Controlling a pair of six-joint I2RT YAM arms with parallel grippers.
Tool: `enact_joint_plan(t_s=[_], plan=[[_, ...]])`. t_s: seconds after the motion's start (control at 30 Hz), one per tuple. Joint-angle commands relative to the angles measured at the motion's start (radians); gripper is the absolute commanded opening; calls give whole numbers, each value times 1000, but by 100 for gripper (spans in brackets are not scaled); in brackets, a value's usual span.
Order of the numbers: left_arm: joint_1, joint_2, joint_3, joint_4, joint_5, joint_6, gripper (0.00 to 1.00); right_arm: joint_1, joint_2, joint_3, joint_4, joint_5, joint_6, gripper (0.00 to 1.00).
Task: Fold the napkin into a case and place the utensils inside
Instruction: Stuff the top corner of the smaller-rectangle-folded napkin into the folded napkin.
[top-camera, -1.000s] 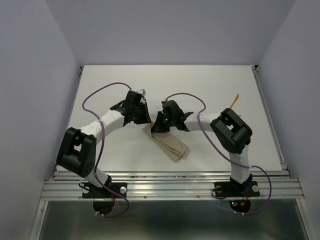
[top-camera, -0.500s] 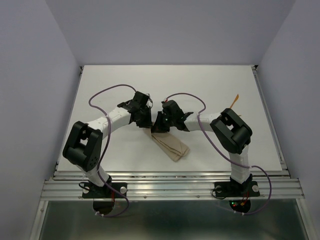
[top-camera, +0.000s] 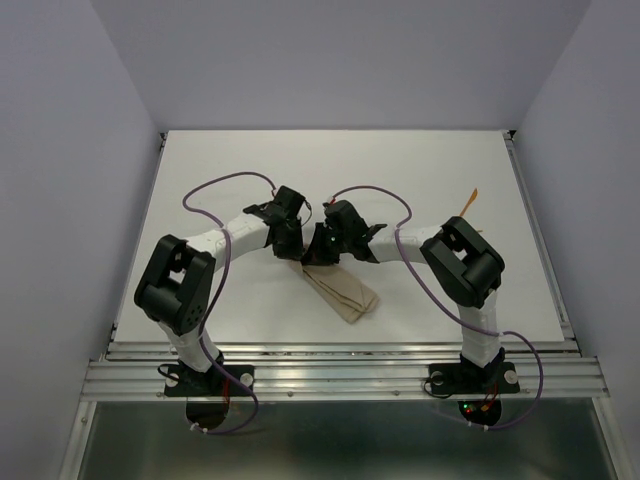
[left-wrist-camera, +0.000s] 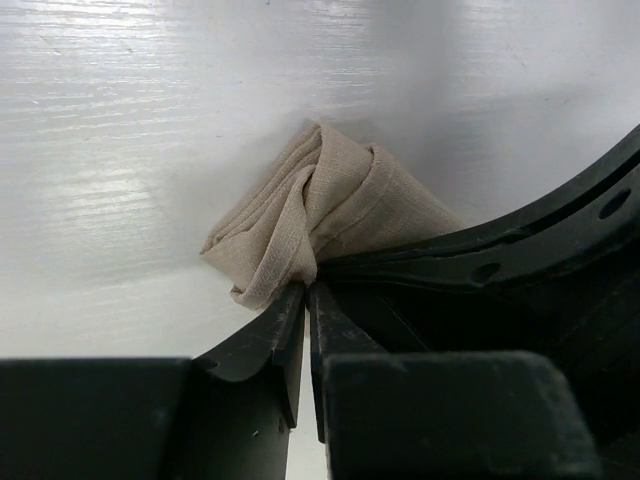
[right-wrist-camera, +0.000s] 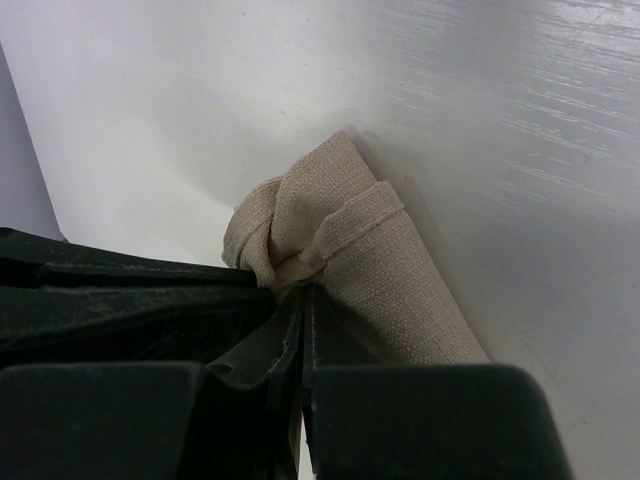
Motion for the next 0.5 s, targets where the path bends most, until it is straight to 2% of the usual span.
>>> enact_joint_plan(t_s=[0.0, 0.03, 0.1, 0.47], plan=[[-12, 1, 44, -24, -86, -2, 15, 11, -1, 10, -3, 26, -11, 2], [-13, 1, 44, -27, -91, -2, 13, 11, -1, 8, -4, 26, -11, 2], [-15, 8, 46, -27, -97, -2, 0, 11, -2, 8, -3, 26, -14, 2], [0, -17, 43, -3, 20, 4, 0, 11, -106, 39, -82, 134, -112, 3]])
